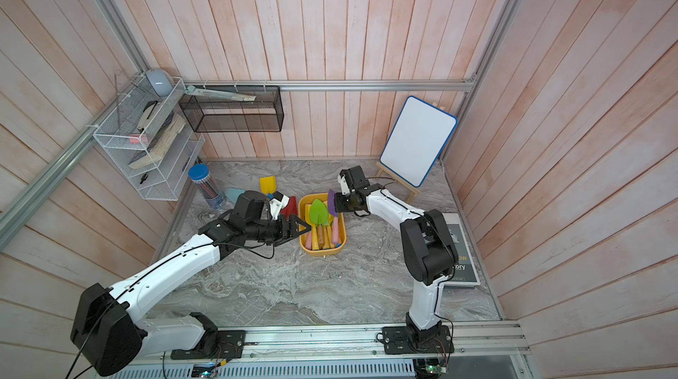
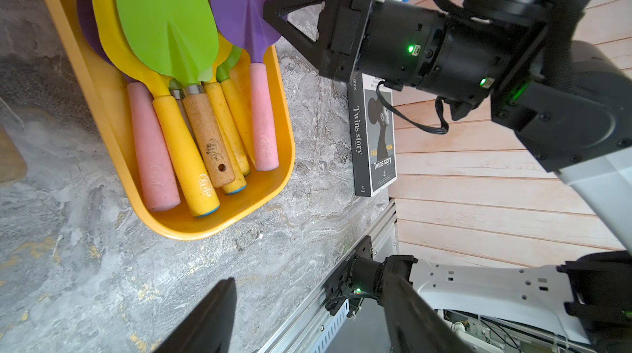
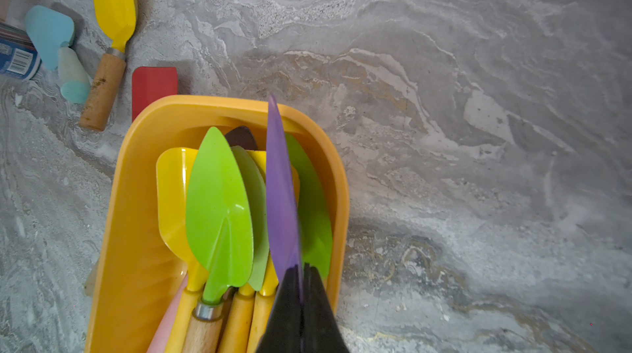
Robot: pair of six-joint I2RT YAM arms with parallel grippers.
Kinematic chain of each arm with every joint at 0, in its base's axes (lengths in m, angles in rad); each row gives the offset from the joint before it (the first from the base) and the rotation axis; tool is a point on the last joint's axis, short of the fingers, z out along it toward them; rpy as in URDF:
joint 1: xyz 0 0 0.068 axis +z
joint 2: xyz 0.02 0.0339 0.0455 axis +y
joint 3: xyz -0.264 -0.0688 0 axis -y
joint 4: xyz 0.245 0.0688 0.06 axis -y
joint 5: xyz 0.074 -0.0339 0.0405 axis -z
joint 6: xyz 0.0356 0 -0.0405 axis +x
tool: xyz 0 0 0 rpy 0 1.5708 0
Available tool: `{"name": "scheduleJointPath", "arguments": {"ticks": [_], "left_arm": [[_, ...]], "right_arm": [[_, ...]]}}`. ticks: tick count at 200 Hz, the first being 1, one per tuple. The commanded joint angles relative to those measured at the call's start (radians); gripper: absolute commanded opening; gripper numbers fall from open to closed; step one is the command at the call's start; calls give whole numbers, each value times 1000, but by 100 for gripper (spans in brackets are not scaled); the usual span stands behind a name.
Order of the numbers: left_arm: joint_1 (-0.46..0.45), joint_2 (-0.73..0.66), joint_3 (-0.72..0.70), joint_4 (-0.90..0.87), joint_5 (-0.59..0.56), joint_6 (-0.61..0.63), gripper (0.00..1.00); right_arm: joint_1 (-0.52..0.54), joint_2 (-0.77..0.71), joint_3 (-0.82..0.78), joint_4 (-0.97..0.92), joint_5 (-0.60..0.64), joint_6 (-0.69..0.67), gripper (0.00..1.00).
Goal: Put the shovel into the storage box
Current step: Place the shovel in the storage box.
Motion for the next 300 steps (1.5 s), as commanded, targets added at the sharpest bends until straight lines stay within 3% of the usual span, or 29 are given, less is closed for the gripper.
{"name": "scheduleJointPath", "arguments": {"ticks": [1,300], "left_arm": [[-3,-27,-7,-12,-9,23,73],[-3,-13,-29,5,-1,15,73]], "right_arm": [[15,25,37,-11,-1,1,0],[57,72,28,5,-50,16,3]]}}
